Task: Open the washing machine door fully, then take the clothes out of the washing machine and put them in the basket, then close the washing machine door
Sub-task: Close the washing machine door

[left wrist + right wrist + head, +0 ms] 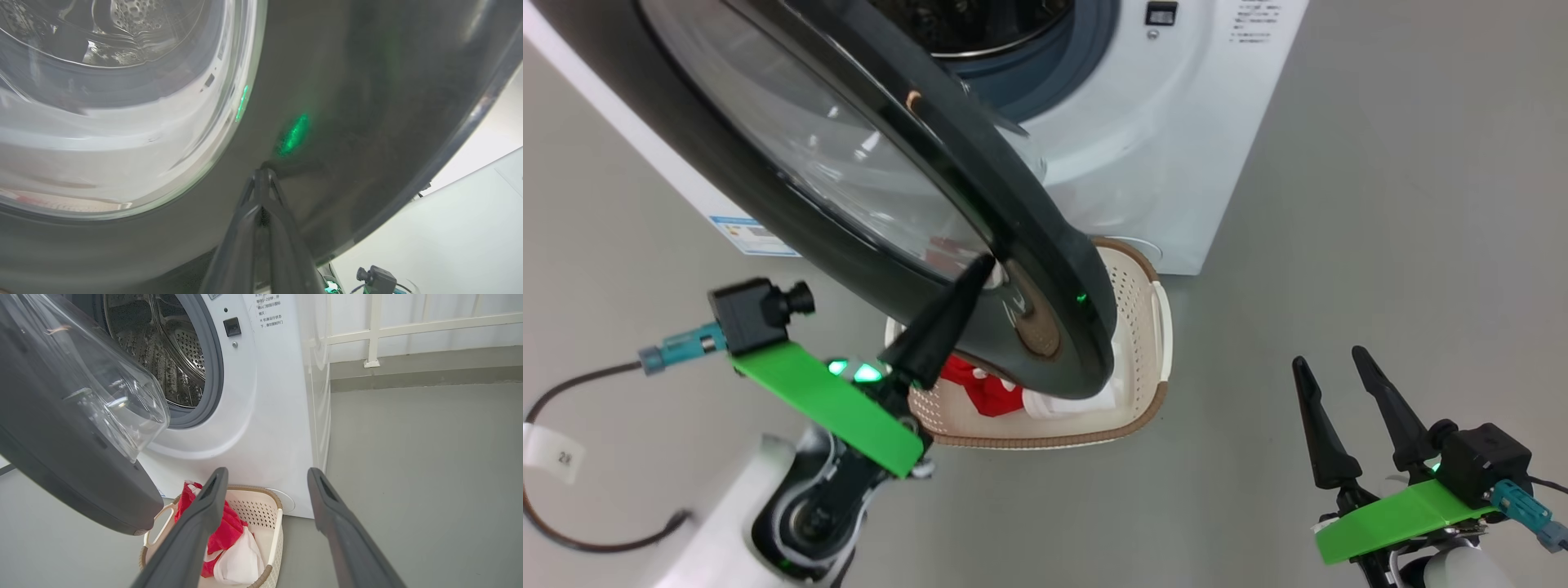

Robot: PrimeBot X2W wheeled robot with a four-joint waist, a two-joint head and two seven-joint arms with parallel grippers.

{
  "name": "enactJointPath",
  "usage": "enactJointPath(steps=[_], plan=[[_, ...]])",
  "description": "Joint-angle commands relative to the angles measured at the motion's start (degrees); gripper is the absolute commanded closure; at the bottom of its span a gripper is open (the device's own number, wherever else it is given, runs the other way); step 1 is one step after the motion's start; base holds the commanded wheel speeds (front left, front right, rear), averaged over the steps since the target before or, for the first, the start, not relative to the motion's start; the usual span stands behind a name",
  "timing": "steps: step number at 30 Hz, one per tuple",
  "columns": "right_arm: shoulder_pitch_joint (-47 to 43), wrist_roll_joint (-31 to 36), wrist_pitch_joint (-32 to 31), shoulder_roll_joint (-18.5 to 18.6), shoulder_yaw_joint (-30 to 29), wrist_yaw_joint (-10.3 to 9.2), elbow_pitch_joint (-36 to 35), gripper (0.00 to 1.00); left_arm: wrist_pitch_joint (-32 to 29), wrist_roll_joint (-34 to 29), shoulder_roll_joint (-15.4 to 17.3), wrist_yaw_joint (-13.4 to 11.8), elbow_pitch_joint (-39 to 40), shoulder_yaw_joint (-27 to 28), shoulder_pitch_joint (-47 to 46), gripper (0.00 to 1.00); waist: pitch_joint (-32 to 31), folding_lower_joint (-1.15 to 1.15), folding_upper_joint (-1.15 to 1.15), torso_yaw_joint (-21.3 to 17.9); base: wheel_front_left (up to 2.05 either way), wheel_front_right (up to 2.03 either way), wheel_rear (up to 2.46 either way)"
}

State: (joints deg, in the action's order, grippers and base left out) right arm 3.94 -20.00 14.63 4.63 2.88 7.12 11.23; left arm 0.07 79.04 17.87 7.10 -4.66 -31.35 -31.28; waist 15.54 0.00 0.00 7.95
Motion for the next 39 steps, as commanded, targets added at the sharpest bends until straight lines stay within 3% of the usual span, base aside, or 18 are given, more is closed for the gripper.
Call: enactJointPath(steps=[1,14,22,39], plan=[[1.9,0.8,0.4,-0.3,1.4,0.36,-1.5,0.00,2.6,-1.0,2.2,0.4,-0.1,0.6,-4.0,1.00,0.8,0.00,0.00,-1.0,0.00,0.00,0.00],[3.5,0.6,0.4,-1.2,0.8,0.36,-2.0,0.00,13.8,-1.5,3.2,0.4,-9.8,-5.7,-15.8,1.00,3.8,0.00,0.00,-5.1,0.00,0.00,0.00],[4.4,0.4,0.4,-1.6,0.3,0.36,-2.3,0.00,14.9,-2.5,2.6,0.4,-13.5,-6.1,-20.6,1.00,5.4,0.00,0.00,-7.5,0.00,0.00,0.00],[5.9,-1.2,0.4,-1.7,0.5,0.36,-2.7,0.00,14.9,-7.6,-1.3,0.4,-19.9,-0.5,-26.5,1.00,7.4,0.00,0.00,-9.7,0.00,0.00,0.00]])
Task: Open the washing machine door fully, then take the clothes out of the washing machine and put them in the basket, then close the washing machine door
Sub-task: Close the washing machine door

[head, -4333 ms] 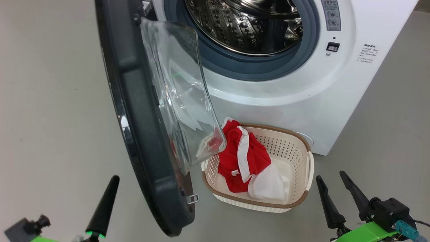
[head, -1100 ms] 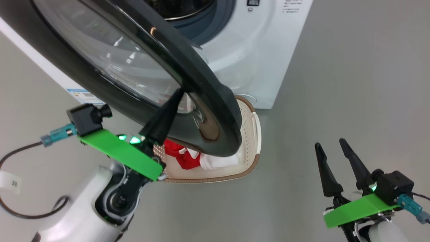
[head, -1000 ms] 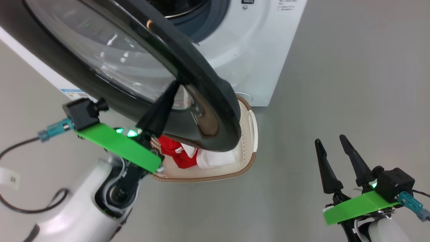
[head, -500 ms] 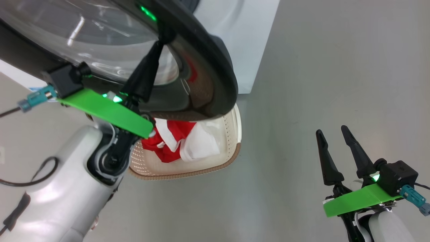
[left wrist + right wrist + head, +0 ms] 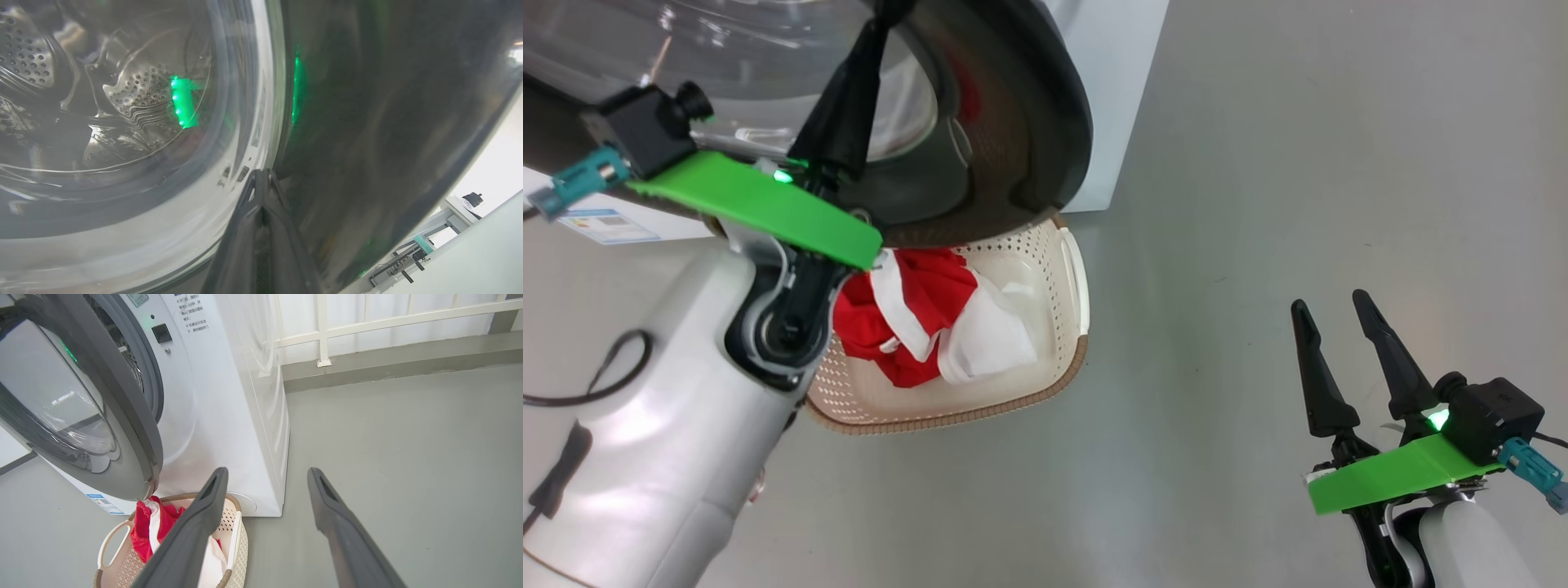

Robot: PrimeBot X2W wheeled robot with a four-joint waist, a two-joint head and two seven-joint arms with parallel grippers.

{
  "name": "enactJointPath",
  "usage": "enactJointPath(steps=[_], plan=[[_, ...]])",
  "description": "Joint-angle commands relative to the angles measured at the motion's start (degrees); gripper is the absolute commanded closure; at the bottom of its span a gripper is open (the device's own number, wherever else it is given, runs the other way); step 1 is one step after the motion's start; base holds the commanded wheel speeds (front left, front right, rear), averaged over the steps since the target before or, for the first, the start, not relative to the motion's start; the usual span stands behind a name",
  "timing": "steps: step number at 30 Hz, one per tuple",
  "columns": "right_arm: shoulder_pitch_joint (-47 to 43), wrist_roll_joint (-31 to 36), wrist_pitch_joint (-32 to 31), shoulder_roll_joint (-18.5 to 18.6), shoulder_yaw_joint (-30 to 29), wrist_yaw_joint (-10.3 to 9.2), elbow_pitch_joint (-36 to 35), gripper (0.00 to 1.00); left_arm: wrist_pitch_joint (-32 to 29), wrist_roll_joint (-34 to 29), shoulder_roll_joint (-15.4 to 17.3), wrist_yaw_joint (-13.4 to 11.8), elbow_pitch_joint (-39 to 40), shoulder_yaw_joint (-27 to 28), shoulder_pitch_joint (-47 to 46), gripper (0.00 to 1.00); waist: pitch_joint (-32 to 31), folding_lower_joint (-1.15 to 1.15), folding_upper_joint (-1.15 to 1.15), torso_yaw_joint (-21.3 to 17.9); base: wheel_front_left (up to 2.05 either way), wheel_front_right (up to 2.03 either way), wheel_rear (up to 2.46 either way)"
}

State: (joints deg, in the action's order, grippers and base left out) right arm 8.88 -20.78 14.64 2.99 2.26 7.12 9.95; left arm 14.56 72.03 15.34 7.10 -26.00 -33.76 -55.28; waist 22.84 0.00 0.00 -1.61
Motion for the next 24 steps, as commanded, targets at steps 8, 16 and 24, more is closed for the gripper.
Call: enactJointPath(steps=[8,16,24], plan=[[1.3,-1.0,0.4,-0.1,1.1,0.36,-1.3,0.00,0.4,-2.0,0.5,0.4,-0.2,3.1,-3.9,1.00,0.5,0.00,0.00,-0.9,0.00,0.00,0.00],[0.6,-0.6,0.4,-0.1,0.4,0.36,-1.2,0.00,0.4,-2.3,0.9,0.4,0.1,3.6,-0.5,1.00,-0.6,0.00,0.00,0.0,0.00,0.00,0.00],[-1.1,0.6,0.4,-0.1,0.1,0.36,-0.8,0.00,0.4,-4.3,0.8,0.4,1.6,7.7,7.6,1.00,-3.6,0.00,0.00,1.3,0.00,0.00,0.00]])
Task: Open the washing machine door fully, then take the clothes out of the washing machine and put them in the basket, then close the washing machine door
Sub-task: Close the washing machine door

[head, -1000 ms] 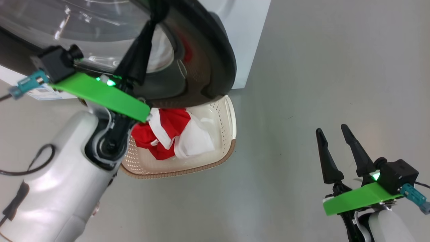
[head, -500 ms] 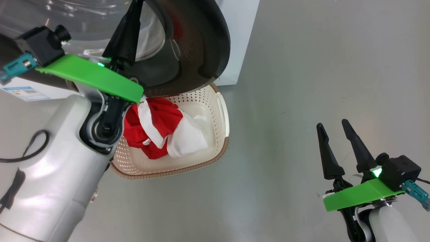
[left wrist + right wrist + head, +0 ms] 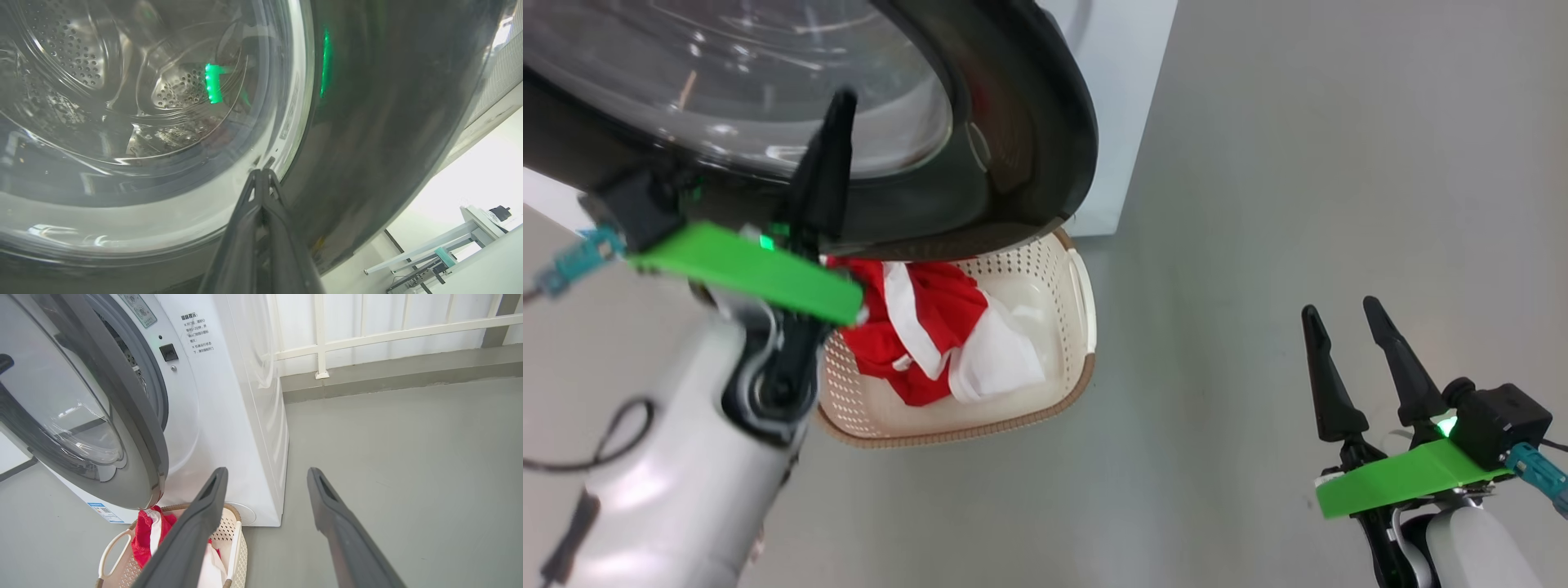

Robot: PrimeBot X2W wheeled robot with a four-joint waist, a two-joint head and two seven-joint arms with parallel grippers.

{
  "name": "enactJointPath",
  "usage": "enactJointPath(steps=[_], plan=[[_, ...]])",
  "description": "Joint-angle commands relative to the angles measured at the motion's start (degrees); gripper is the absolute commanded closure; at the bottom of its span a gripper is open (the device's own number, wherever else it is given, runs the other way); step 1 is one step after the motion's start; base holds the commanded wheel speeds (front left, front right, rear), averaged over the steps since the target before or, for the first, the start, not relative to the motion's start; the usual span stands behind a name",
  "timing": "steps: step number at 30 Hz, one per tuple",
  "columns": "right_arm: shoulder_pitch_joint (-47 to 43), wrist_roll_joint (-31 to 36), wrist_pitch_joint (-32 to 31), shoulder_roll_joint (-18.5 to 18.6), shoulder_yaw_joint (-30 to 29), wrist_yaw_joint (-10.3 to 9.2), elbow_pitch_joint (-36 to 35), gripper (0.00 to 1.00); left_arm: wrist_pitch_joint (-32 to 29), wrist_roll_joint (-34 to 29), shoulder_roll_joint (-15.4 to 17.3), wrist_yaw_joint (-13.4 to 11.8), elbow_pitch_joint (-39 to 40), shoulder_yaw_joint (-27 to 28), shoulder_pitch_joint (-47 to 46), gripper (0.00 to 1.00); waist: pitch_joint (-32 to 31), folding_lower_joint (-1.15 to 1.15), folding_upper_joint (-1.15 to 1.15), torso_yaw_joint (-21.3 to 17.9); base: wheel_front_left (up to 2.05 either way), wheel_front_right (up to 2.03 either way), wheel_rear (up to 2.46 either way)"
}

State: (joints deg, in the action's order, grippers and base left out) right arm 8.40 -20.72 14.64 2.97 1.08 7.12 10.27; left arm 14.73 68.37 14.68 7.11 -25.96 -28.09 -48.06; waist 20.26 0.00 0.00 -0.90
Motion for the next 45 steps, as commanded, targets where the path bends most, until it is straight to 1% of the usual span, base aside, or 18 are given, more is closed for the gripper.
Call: enactJointPath(steps=[1,12,23,24,27,28,29,30,31,32,33,34,45], plan=[[-0.9,0.7,0.4,-0.1,1.3,0.36,-1.1,0.00,0.3,-1.3,1.5,0.4,1.7,2.4,1.6,1.00,-1.5,0.00,0.00,0.7,0.00,0.00,0.00],[-4.6,1.5,0.4,0.2,0.4,0.36,-0.7,0.00,0.3,-9.5,1.1,0.4,2.4,6.6,15.0,1.00,-6.0,0.00,0.00,2.1,0.00,0.00,0.00],[-7.0,1.4,0.4,1.1,0.0,0.36,-0.5,0.00,0.3,-16.7,0.6,0.4,2.9,13.3,26.8,1.00,-8.7,0.00,0.00,2.9,0.00,0.00,0.00],[-7.2,1.4,0.4,1.1,-0.1,0.36,-0.5,0.00,0.3,-17.3,0.5,0.4,3.0,13.8,27.7,0.98,-9.0,0.00,0.00,3.0,0.00,0.00,0.00],[-8.0,1.3,0.4,1.3,-0.2,0.36,-0.5,0.00,0.3,-19.1,0.3,0.4,3.1,15.6,30.4,0.64,-9.7,0.00,0.00,3.4,0.00,0.00,0.00],[-8.2,1.3,0.4,1.4,-0.3,0.36,-0.5,0.00,0.3,-19.7,0.1,0.4,3.2,16.3,31.1,0.56,-10.0,0.00,0.00,3.6,0.00,0.00,0.00],[-8.5,1.2,0.4,1.5,-0.3,0.36,-0.5,0.00,0.3,-20.2,-0.1,0.4,3.3,16.9,31.9,0.30,-10.2,0.00,0.00,3.7,0.00,0.00,0.00],[-8.7,1.2,0.4,1.5,-0.3,0.36,-0.5,0.00,0.3,-20.9,-0.2,0.4,3.4,17.4,32.7,0.18,-10.5,0.00,0.00,3.8,0.00,0.00,0.00],[-8.9,1.1,0.4,1.6,-0.3,0.36,-0.5,0.00,0.3,-21.5,-0.3,0.4,3.5,17.9,33.4,0.09,-10.8,0.00,0.00,3.9,0.00,0.00,0.00],[-8.9,1.1,0.4,1.6,-0.3,0.36,-0.5,0.00,0.3,-21.5,-0.3,0.4,3.5,17.9,33.4,0.09,-10.8,0.00,0.00,3.9,0.00,0.00,0.00],[-9.1,1.1,0.4,1.6,-0.3,0.36,-0.5,0.00,0.3,-22.0,-0.4,0.4,3.6,18.5,34.1,0.03,-11.0,0.00,0.00,4.0,0.00,0.00,0.00],[-9.2,1.1,0.4,1.6,-0.3,0.36,-0.5,0.00,0.3,-22.4,-0.5,0.4,3.8,18.9,34.6,0.00,-11.2,0.00,0.00,4.0,0.00,0.00,0.00],[-10.3,0.9,0.4,2.1,-1.0,0.36,-0.7,0.00,0.3,-33.0,-1.2,0.4,6.7,24.1,38.4,0.00,-12.3,0.00,0.00,4.8,0.00,0.00,0.00]])
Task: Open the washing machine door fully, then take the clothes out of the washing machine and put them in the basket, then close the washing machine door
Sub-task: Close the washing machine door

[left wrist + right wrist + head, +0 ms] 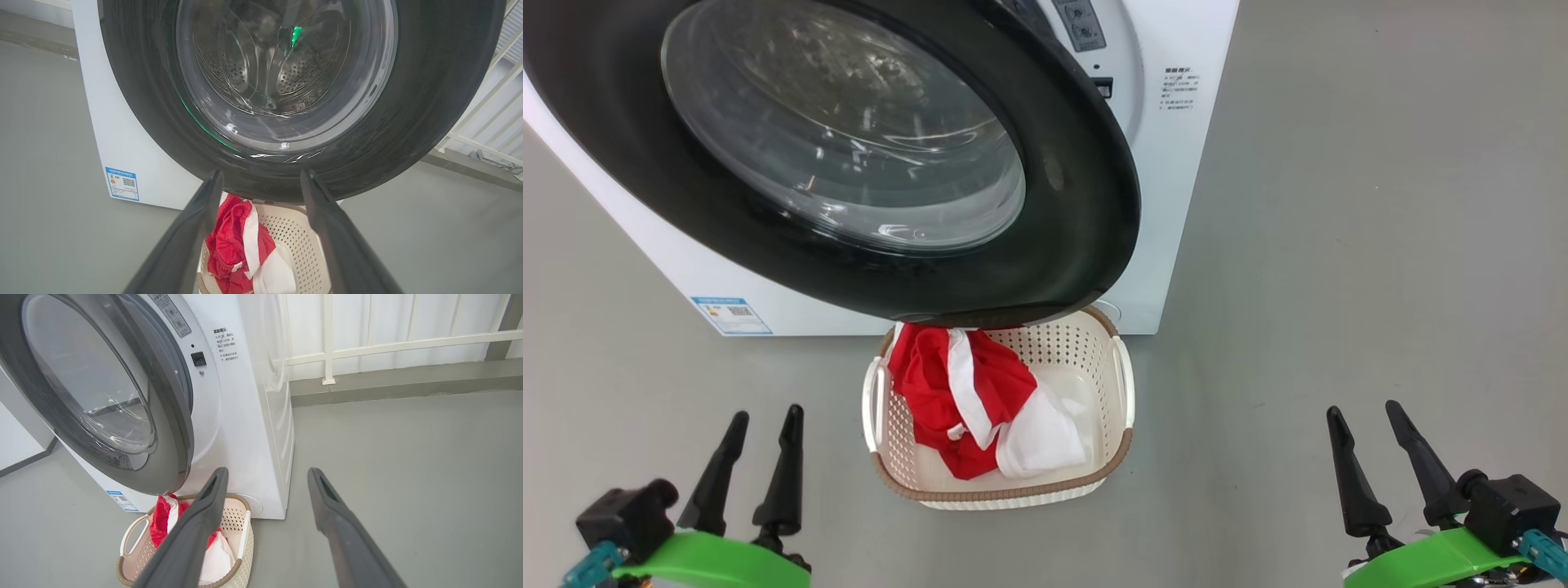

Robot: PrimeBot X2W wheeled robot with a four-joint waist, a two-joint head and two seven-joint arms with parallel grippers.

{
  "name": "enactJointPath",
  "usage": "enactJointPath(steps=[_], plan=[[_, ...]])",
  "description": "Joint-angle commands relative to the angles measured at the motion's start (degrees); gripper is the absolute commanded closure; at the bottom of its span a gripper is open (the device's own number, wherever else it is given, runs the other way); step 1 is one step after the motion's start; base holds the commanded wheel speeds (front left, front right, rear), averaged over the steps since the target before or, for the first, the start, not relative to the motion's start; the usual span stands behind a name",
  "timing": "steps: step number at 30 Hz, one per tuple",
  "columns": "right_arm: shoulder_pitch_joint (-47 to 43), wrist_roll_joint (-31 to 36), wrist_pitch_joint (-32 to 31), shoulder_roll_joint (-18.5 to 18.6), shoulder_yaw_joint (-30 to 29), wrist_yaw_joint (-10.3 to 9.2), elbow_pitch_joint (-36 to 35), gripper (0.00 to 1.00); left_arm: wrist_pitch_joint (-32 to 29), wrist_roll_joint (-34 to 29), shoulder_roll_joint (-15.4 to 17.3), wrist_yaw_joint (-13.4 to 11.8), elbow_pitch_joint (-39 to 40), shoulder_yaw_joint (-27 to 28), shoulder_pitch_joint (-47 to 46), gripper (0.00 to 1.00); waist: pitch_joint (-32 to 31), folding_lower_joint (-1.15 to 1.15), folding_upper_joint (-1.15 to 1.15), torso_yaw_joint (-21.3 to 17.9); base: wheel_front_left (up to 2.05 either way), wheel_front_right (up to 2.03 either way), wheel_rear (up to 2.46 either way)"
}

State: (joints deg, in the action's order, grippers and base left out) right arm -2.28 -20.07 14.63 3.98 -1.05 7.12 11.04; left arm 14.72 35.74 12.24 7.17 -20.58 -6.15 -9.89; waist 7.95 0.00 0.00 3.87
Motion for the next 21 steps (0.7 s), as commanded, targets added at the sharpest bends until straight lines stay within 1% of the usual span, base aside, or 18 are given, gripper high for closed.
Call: enactJointPath(steps=[1,7,14,18,21], plan=[[0.4,0.2,0.4,1.1,1.1,0.36,-1.5,0.00,0.3,-1.6,1.1,0.3,1.7,2.6,0.5,0.00,-0.1,0.00,0.00,0.0,0.00,0.00,0.00],[-0.2,0.1,0.4,1.3,0.4,0.36,-1.7,0.00,0.3,-9.4,0.1,0.3,4.7,5.0,2.7,0.00,-0.7,0.00,0.00,-0.1,0.00,0.00,0.00],[-1.2,0.0,0.4,1.2,-0.7,0.36,-2.1,0.00,0.3,-18.9,-2.3,0.3,9.5,9.1,5.2,0.00,-1.4,0.00,0.00,0.0,0.00,0.00,0.00],[-1.6,-0.1,0.4,1.2,-1.0,0.36,-2.1,0.00,0.3,-22.1,-3.8,0.3,11.3,10.2,6.8,0.00,-1.5,0.00,0.00,0.1,0.00,0.00,0.00],[-1.7,-0.1,0.4,1.1,-1.1,0.36,-2.1,0.00,0.3,-23.2,-4.3,0.3,11.5,10.0,7.5,0.00,-1.5,0.00,0.00,0.1,0.00,0.00,0.00]])
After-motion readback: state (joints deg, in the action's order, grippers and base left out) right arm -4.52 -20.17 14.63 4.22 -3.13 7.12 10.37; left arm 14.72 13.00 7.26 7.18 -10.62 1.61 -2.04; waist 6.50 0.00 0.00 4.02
